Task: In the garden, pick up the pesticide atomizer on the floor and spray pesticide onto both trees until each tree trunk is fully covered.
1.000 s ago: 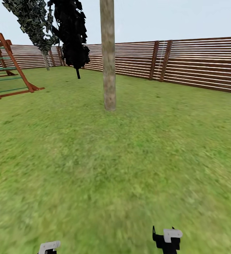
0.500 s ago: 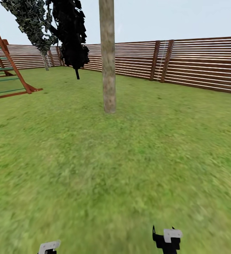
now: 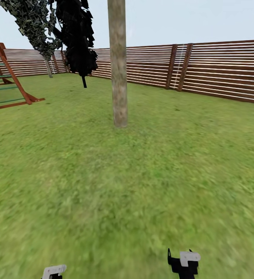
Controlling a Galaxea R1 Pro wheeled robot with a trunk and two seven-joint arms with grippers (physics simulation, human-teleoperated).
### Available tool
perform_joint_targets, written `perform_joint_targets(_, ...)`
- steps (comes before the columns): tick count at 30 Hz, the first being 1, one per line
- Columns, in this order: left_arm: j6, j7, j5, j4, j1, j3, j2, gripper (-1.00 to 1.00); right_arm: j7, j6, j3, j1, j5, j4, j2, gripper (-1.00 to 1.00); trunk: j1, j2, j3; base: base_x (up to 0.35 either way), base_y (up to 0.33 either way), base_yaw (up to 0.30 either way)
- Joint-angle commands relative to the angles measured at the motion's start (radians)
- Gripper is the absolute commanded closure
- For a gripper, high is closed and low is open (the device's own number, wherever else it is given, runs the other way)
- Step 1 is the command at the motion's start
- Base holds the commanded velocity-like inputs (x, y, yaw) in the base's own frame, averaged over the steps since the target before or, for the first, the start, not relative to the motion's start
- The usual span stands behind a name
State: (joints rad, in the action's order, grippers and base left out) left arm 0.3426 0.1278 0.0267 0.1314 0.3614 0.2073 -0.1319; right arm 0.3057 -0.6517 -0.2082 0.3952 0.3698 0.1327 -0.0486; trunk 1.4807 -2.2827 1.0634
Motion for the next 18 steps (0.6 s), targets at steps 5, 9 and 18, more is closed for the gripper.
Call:
perform_joint_targets(5, 0.003, 0.007, 0.003, -0.001, 0.001, 0.008, 0.0, 1.0, 0.006, -0.002, -0.006, 0.001, 0.011, -0.001, 0.0, -1.0, 0.0, 0.0, 0.001, 0.338, 0.0, 0.0)
perform_joint_targets(9, 0.003, 0.007, 0.003, -0.001, 0.001, 0.008, 0.0, 1.0, 0.006, -0.002, -0.006, 0.001, 0.011, -0.001, 0.0, -1.0, 0.0, 0.0, 0.001, 0.338, 0.0, 0.0)
perform_joint_targets(18, 0.003, 0.007, 0.003, -0.001, 0.001, 0.008, 0.0, 1.0, 0.006, -0.002, -0.006, 0.001, 0.01, -0.001, 0.0, -1.0, 0.0, 0.0, 0.001, 0.338, 0.0, 0.0)
